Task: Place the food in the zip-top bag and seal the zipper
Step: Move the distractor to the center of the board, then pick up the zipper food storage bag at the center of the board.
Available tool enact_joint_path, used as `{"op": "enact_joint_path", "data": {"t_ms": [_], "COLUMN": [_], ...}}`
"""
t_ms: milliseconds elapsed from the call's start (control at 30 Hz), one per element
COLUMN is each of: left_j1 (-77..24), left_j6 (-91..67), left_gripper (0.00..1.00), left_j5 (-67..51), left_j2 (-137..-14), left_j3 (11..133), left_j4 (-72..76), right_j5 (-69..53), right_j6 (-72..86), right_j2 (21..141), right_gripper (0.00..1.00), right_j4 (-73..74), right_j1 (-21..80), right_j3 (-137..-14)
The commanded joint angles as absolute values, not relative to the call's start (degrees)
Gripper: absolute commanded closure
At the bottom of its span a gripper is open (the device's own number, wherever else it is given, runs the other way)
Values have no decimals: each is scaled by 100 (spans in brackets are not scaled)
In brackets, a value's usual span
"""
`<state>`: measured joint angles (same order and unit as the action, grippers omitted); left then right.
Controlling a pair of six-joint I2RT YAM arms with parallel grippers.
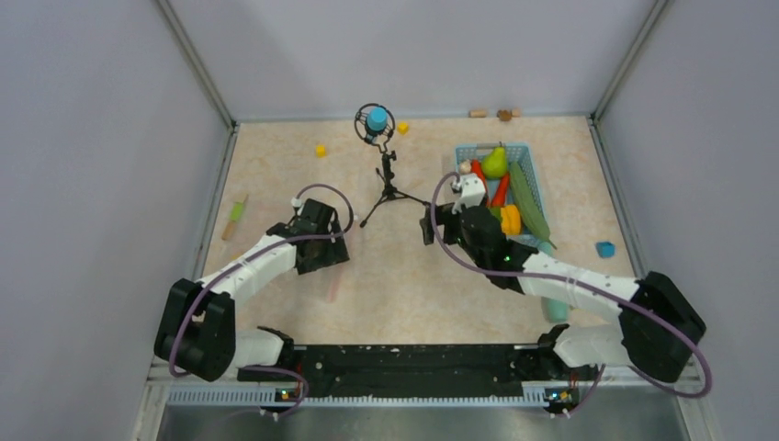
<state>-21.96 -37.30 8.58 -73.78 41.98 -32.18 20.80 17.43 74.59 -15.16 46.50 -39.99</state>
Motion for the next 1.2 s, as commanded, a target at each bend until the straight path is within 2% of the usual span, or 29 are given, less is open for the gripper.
{"op": "enact_joint_path", "data": {"t_ms": [0, 133, 233, 367, 433, 500, 533, 800, 1033, 1167], "left_j1": [-2312, -2447, -2463, -2474, -2495, -2510, -2522, -2787, -2982, -3047], "left_j6": [-3470, -3393, -3473, -3498, -3474, -3478, -3480, -3667, -4183, -4375], "left_gripper": [18, 19, 29, 57, 75, 97, 100, 100, 100, 100], "left_j5": [772, 779, 1011, 944, 953, 998, 990, 522, 39, -620], "left_j2": [-7610, -7744, -7875, -7989, -8034, -8070, -8077, -7201, -5567, -4766], "left_j3": [4388, 4371, 4430, 4543, 4606, 4667, 4686, 4594, 4555, 4631], "left_j4": [-3176, -3068, -3076, -3022, -3034, -3097, -3133, -3358, -4089, -4364], "right_j5": [2351, 2508, 2610, 2726, 2786, 2827, 2847, 2690, 1925, 1300], "right_j6": [2165, 2257, 2317, 2337, 2345, 2343, 2343, 2432, 2430, 2456], "right_j2": [6459, 5707, 5264, 4830, 4698, 4612, 4581, 4416, 4022, 3768], "right_gripper": [1, 1, 1, 1, 1, 1, 1, 1, 1, 1], "right_j4": [-1249, -997, -841, -813, -761, -687, -656, -631, -959, -1159], "right_j1": [4703, 4703, 4709, 4702, 4708, 4702, 4704, 4705, 4707, 4703], "right_j3": [-3511, -3180, -2997, -2772, -2717, -2688, -2682, -2626, -2451, -2376]}}
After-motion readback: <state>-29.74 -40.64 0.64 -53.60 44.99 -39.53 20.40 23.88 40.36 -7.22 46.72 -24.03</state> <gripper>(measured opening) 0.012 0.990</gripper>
